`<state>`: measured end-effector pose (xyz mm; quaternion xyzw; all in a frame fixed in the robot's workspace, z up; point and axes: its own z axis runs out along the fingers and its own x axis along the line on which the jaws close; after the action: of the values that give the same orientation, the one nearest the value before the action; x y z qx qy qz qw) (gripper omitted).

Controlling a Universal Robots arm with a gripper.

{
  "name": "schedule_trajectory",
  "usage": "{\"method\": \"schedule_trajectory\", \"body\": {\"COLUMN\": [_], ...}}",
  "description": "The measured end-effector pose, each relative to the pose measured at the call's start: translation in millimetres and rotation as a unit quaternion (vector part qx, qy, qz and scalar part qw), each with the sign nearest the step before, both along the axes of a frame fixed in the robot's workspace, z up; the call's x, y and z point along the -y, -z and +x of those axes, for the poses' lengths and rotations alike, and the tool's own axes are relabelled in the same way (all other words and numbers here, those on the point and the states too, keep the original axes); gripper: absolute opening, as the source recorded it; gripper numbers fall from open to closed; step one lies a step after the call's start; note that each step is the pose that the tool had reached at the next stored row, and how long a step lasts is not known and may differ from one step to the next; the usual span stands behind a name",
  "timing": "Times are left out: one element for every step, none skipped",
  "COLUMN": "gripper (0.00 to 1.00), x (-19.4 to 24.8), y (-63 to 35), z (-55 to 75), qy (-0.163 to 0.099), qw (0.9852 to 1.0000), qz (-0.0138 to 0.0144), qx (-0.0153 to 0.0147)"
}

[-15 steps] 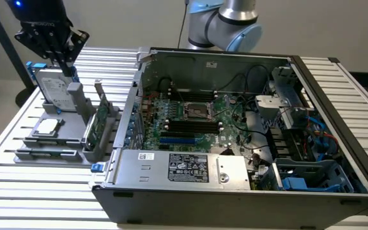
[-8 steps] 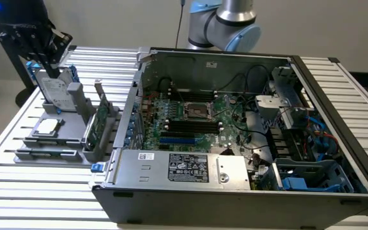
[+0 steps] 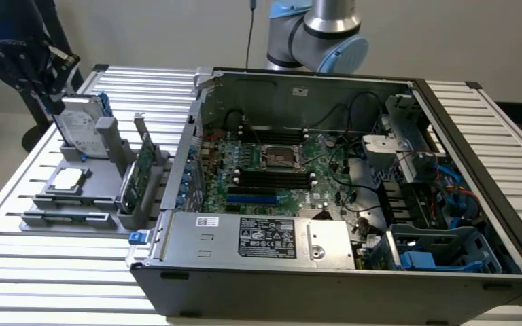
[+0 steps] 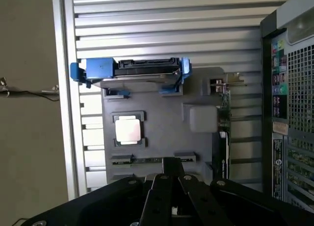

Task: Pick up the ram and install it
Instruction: 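Reach for the ram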

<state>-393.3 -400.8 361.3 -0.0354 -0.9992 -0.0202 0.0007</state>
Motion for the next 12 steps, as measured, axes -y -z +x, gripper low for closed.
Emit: {"method": "schedule_trajectory", "body": {"gripper": [0.11, 0.11, 0.11, 0.11, 0.11, 0.11, 0.11, 0.11, 0.11, 0.11, 0.11, 0.11], "x": [0.6, 1.7, 3.0, 4.7, 6.6, 8.3, 10.3, 12.5, 14.6, 16.7, 19.0, 21.5], "y": [0.8, 1.5, 2.3, 2.8, 3.3, 3.6, 3.7, 3.7, 3.8, 3.8, 3.8, 3.8], "z": [-0.9, -1.4, -1.6, -1.9, -2.0, -2.1, -2.1, -2.2, -2.3, -2.4, -2.5, -2.5], "qy": [0.000, 0.000, 0.000, 0.000, 0.000, -0.001, -0.001, -0.001, -0.002, -0.002, -0.003, -0.003], "qw": [1.0000, 1.0000, 1.0000, 1.0000, 0.9999, 0.9999, 0.9999, 0.9999, 0.9999, 0.9999, 0.9999, 0.9999], "qz": [0.0000, -0.0001, 0.0000, -0.0001, -0.0001, -0.0001, -0.0001, -0.0001, -0.0001, -0.0001, -0.0001, -0.0001], "qx": [-0.0018, -0.0042, -0.0069, -0.0096, -0.0115, -0.0124, -0.0127, -0.0127, -0.0127, -0.0127, -0.0127, -0.0127]}}
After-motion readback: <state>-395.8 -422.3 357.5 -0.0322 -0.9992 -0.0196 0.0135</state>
